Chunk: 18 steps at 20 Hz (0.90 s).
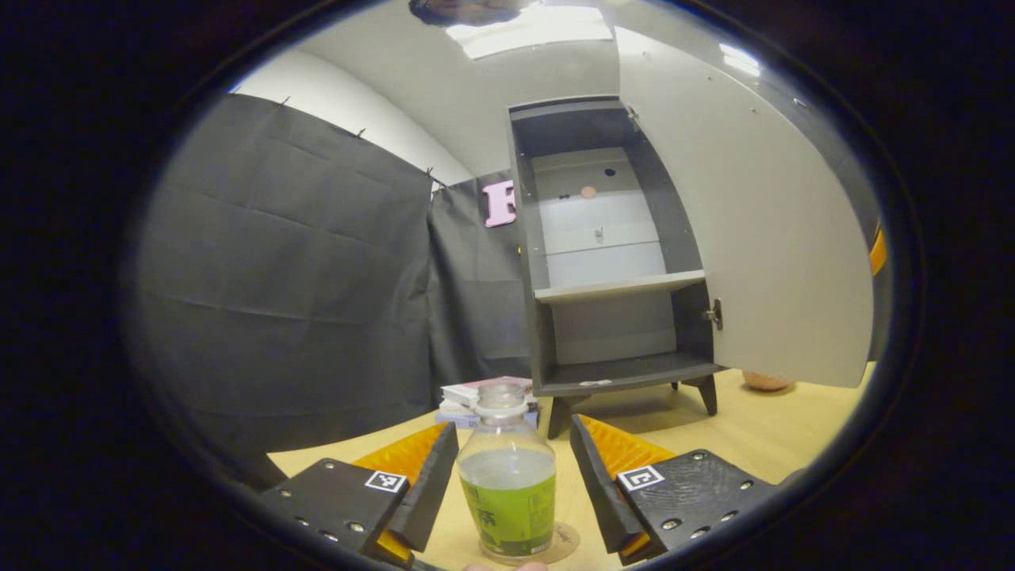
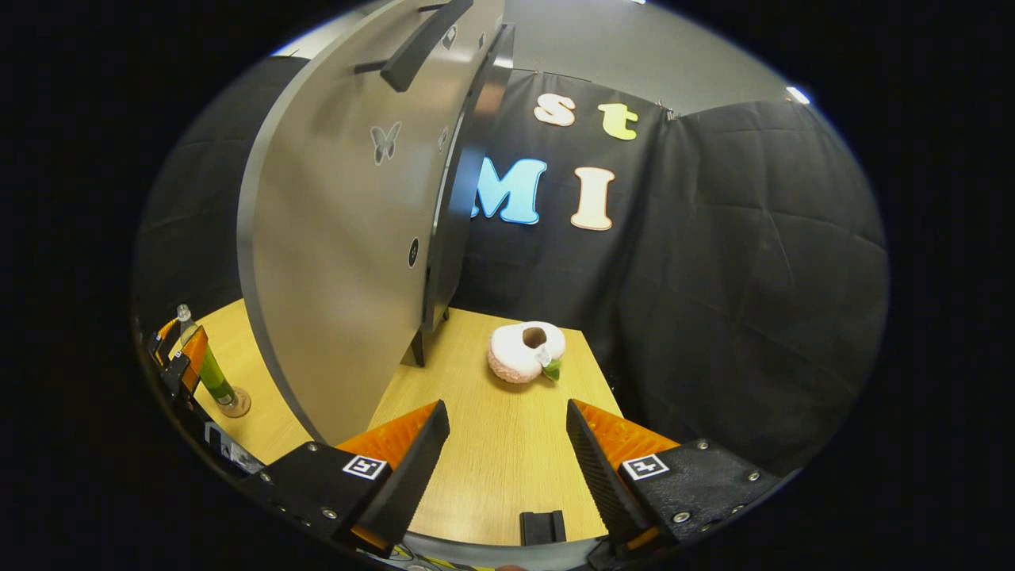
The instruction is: Open the cabinet door with the right hand, grasp the bottle in the cabinet with the left hand and place it on the coaster, then close the cabinet door with the right hand.
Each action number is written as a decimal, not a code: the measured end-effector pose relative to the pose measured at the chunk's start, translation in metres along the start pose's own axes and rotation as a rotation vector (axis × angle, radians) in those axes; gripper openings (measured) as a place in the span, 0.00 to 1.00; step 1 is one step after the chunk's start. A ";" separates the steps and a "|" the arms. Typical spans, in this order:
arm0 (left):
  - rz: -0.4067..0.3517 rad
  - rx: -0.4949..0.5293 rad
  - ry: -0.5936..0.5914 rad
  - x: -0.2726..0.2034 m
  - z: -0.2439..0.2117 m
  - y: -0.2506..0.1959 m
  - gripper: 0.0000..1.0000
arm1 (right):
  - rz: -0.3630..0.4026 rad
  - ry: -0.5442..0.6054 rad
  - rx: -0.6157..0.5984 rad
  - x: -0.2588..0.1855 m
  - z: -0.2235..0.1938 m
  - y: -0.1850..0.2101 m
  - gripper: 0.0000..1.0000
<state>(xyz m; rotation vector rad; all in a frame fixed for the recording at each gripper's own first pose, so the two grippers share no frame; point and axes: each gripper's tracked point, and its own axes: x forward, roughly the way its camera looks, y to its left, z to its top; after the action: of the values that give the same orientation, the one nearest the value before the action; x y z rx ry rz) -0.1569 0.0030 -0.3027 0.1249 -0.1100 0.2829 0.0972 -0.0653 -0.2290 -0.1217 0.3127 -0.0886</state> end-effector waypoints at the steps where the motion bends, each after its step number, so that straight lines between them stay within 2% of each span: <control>1: 0.000 0.006 -0.006 0.001 0.011 0.002 0.81 | 0.002 -0.005 0.006 -0.002 0.004 -0.001 0.92; 4: -0.004 0.016 -0.042 0.001 0.050 0.006 0.81 | 0.003 -0.025 0.027 -0.011 0.013 -0.006 0.92; 5: -0.011 0.018 -0.048 0.001 0.064 0.005 0.85 | 0.011 -0.019 0.041 -0.013 0.015 -0.006 0.93; 6: -0.020 0.012 -0.048 0.001 0.079 0.005 0.81 | 0.024 -0.008 0.057 -0.015 0.014 -0.005 0.94; 7: -0.029 0.004 -0.047 0.001 0.093 0.003 0.85 | 0.037 -0.003 0.074 -0.018 0.017 -0.005 0.94; 8: -0.040 -0.001 -0.041 0.000 0.108 0.001 0.85 | 0.044 -0.007 0.090 -0.022 0.022 -0.007 0.94; 9: -0.045 -0.003 -0.037 -0.003 0.123 0.000 0.76 | 0.046 -0.014 0.102 -0.025 0.029 -0.009 0.94; 10: -0.045 -0.003 -0.031 -0.005 0.140 0.001 0.85 | 0.042 -0.023 0.110 -0.030 0.036 -0.012 0.95; 12: -0.034 0.014 -0.024 -0.012 0.173 0.005 0.85 | 0.040 -0.050 0.126 -0.037 0.052 -0.016 0.96; 15: -0.059 0.043 -0.035 -0.024 0.232 -0.002 0.85 | 0.071 -0.109 0.156 -0.050 0.087 -0.016 0.95; 16: -0.070 0.045 -0.029 -0.027 0.249 -0.006 0.81 | 0.077 -0.140 0.167 -0.054 0.102 -0.019 0.95; 18: -0.098 0.042 0.038 -0.030 0.263 -0.016 0.80 | 0.114 -0.199 0.197 -0.058 0.132 -0.017 0.95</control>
<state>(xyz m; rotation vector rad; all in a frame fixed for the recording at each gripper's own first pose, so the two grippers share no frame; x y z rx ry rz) -0.2052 -0.0566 -0.0490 0.1664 -0.0596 0.1894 0.0827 -0.0616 -0.0848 0.0831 0.1102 0.0064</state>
